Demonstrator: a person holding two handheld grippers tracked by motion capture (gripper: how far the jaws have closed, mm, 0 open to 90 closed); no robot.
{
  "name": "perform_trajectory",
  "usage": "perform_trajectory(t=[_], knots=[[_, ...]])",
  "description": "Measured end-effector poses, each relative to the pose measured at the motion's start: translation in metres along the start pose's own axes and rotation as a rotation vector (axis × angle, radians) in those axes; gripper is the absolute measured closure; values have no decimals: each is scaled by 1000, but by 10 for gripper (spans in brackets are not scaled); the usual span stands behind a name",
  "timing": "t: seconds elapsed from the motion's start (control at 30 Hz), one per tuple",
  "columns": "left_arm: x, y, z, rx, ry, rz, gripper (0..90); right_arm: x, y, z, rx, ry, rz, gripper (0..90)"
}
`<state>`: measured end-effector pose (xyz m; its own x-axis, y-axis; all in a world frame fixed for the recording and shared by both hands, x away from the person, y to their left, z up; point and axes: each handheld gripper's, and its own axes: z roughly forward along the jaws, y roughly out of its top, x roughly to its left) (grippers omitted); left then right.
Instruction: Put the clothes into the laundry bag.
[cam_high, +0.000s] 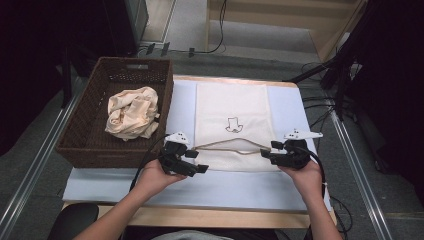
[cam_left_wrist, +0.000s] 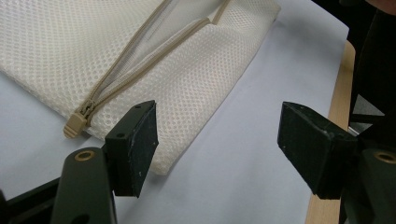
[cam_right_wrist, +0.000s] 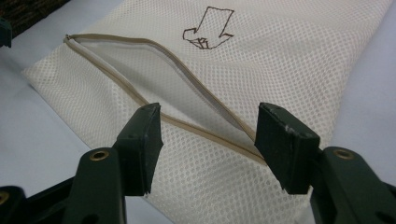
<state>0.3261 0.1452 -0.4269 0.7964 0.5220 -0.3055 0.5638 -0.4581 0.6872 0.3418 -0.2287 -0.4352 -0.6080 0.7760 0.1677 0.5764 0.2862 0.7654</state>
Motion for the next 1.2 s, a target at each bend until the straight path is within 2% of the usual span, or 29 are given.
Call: perform_trajectory(t=[0.1,0.23,0.3,0.47,0.63,0.7,0.77,0.93,1.2], knots=[[-1,1,-1,12,-6,-11,307,1,1,-1,-14,-3,-9,426],[-3,1,-5,39,6,3,314,1,1,-1,-12,-3,-13,426],[-5,2,-8,41,-1,-6,313,1,1,-1,-12,-3,-12,427],[-11,8,-20,31,-6,6,314,3,1,-2,-12,15,-13,455],[-12,11,-25,23,-2,-9,314,5,2,0,-4,15,-22,454],[-14,14,-30,13,-14,-8,314,5,2,0,-2,15,-22,454],[-16,17,-34,16,3,11,314,5,2,0,-4,17,-22,454],[-19,24,-47,1,0,16,315,5,2,0,0,16,-23,451],[-19,31,-65,10,31,26,315,5,2,0,0,15,-26,449]])
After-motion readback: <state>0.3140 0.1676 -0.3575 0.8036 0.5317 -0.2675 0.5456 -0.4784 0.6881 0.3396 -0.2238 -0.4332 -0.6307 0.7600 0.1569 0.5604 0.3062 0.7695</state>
